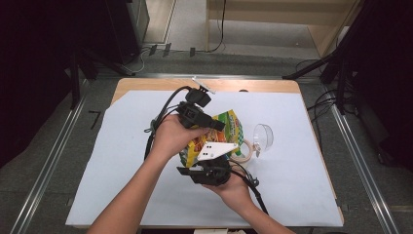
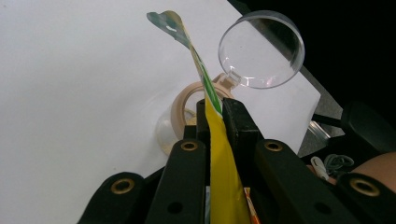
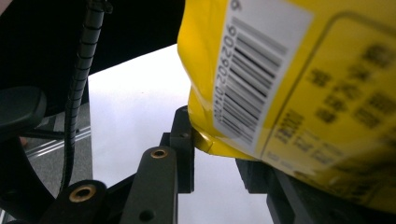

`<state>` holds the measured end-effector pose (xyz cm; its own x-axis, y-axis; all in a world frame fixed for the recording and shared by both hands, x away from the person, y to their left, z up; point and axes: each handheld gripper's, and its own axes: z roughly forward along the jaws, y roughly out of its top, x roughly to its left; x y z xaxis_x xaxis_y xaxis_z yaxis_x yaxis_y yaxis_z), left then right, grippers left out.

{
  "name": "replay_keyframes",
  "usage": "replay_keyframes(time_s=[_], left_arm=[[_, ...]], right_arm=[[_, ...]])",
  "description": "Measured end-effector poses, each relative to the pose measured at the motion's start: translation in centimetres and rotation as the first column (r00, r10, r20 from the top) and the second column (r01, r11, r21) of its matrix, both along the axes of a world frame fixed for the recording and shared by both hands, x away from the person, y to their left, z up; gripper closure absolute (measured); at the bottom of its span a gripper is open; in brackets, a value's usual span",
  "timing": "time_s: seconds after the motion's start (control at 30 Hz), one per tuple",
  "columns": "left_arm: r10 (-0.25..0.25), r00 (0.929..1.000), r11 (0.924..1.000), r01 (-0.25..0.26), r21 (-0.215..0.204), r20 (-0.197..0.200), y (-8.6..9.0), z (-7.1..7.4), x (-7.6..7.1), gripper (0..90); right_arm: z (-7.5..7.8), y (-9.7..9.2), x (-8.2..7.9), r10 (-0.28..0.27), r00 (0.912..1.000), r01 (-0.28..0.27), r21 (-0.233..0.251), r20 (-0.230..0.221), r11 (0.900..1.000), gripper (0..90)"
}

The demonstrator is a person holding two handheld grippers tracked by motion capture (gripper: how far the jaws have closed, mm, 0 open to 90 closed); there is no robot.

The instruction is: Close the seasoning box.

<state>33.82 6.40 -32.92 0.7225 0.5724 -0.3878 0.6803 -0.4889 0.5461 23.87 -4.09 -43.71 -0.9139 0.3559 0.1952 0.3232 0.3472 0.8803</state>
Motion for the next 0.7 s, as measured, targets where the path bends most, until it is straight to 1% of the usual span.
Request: replay_keyframes(time_s=[0.2,0.37,0.43,0.5,0.6,0.7], left_arm=[[-0.003,1.0000,0.9999,0.003,0.013,-0.004,-0.29,0.08,0.05,85.9],[-0.002,1.0000,0.9999,0.002,0.015,-0.010,-0.42,0.17,0.05,85.2],[-0.002,0.9999,0.9999,0.002,0.015,-0.014,-0.40,0.19,0.05,85.1],[0.001,0.9999,0.9999,-0.001,0.010,-0.014,-0.39,0.22,0.04,84.7],[-0.005,0.9999,0.9999,0.006,0.011,-0.010,-0.41,0.32,-0.02,84.6],[-0.001,1.0000,0.9999,0.001,0.014,-0.003,-0.50,0.38,-0.12,84.4]], right_arm=[[0.02,-0.11,0.10,-0.001,1.0000,0.001,0.010,-0.009,0.9999,71.6],[0.07,-0.04,0.06,-0.002,0.9998,0.002,0.018,-0.022,0.9998,69.0],[0.06,-0.04,0.06,-0.008,0.9998,0.008,0.021,-0.020,0.9997,71.9],[0.10,-0.12,0.08,-0.002,0.9997,0.003,0.031,-0.024,0.9995,72.0],[0.15,-0.10,0.03,-0.005,0.9997,0.005,0.030,-0.023,0.9995,72.0],[0.14,-0.09,0.04,-0.011,0.9997,0.011,0.029,-0.020,0.9995,71.3]])
